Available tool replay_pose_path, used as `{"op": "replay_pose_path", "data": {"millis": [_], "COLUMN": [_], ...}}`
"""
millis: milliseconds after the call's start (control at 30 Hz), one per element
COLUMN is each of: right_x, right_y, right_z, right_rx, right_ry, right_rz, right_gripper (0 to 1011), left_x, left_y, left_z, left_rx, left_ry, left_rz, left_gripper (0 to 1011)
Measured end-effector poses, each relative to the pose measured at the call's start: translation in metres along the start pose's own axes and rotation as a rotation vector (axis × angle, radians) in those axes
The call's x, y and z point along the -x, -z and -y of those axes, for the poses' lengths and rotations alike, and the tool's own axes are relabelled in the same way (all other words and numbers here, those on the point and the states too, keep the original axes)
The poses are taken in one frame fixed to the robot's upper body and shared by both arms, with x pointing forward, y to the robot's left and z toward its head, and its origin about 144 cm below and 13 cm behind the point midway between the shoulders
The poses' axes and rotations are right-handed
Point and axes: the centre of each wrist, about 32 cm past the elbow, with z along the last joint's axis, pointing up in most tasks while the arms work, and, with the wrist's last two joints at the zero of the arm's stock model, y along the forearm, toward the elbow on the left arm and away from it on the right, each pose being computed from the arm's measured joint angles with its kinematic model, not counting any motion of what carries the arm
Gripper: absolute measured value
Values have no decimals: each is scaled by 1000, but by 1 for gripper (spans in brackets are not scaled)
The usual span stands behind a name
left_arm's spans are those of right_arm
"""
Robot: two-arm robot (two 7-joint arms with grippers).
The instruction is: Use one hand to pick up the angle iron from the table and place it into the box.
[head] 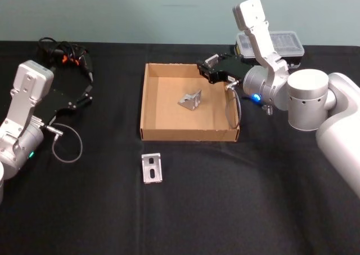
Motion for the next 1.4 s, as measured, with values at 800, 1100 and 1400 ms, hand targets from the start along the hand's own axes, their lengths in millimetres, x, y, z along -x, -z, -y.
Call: {"op": "replay_pose_path", "data": {"millis": [800,1100,1400], "right_x": [-1,-1,0], "right_y": [-7,-7,-7], "right_z": [-17,-17,-16], "right_rx": [179,179,177], "right_ry": [4,4,5], "right_rz": [-47,-44,-43], "right_gripper": [452,541,813], "left_x": [0,0,0], "left_y": [0,0,0], "left_z": [0,0,0], "left_rx": [0,0,0], "left_ry": [0,0,0], "left_rz": [0,0,0], "left_gripper": [1000,1000,1000]}}
